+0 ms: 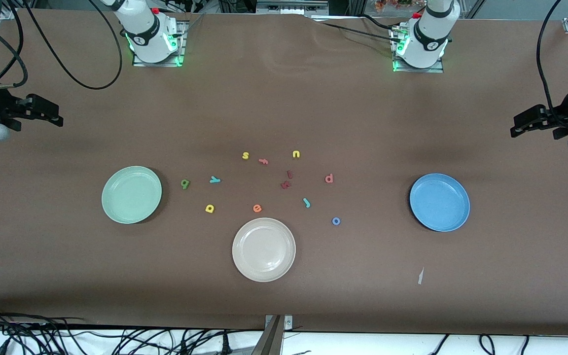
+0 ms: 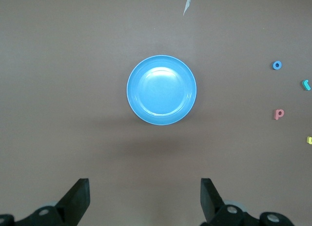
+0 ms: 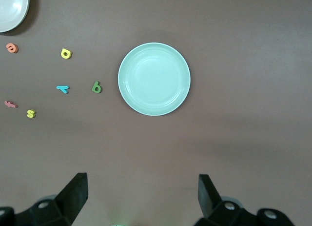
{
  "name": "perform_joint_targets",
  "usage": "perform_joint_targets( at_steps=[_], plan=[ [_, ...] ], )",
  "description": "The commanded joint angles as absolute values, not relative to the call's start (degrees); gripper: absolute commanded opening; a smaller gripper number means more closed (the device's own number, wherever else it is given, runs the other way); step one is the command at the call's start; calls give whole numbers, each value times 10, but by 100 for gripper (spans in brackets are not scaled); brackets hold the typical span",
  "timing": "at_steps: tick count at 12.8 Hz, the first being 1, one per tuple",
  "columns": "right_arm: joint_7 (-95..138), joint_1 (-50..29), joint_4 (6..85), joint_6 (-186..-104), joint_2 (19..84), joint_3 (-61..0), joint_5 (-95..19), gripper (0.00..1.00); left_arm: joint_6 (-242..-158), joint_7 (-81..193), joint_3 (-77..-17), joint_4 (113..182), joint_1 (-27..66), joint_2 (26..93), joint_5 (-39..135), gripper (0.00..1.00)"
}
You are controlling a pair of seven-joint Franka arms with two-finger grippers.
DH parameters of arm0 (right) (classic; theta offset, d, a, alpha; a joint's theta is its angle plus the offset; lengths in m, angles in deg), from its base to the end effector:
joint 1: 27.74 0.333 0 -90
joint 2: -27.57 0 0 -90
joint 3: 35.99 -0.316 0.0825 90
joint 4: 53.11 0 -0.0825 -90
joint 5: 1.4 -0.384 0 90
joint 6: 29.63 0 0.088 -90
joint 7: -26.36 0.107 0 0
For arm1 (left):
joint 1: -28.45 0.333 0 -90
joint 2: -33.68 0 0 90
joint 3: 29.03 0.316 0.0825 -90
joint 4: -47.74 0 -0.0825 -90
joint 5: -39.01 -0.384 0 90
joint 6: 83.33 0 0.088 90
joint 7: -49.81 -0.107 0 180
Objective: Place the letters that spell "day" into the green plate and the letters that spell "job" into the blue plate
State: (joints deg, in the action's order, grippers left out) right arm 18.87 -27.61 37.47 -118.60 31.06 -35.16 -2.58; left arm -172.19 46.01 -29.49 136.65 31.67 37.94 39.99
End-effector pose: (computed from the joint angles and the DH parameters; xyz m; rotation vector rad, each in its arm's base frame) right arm 0.5686 -0.0045 0.5841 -3.1072 -0.1835 0.1361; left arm 0.5728 0.0259 0.5898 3.1174 -0.0278 -0.1155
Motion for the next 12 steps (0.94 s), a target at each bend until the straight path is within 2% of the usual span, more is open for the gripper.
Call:
perform_joint_targets(
  at_steps=[1, 12],
  plan=[
    [188, -276, 376, -1182, 308, -353, -36, 100, -1721, 451, -298, 1368, 318, 377, 385, 100],
    [200, -271, 393, -1195, 307, -357, -36, 100, -1721, 451, -298, 1368, 317, 377, 385, 100]
  ],
)
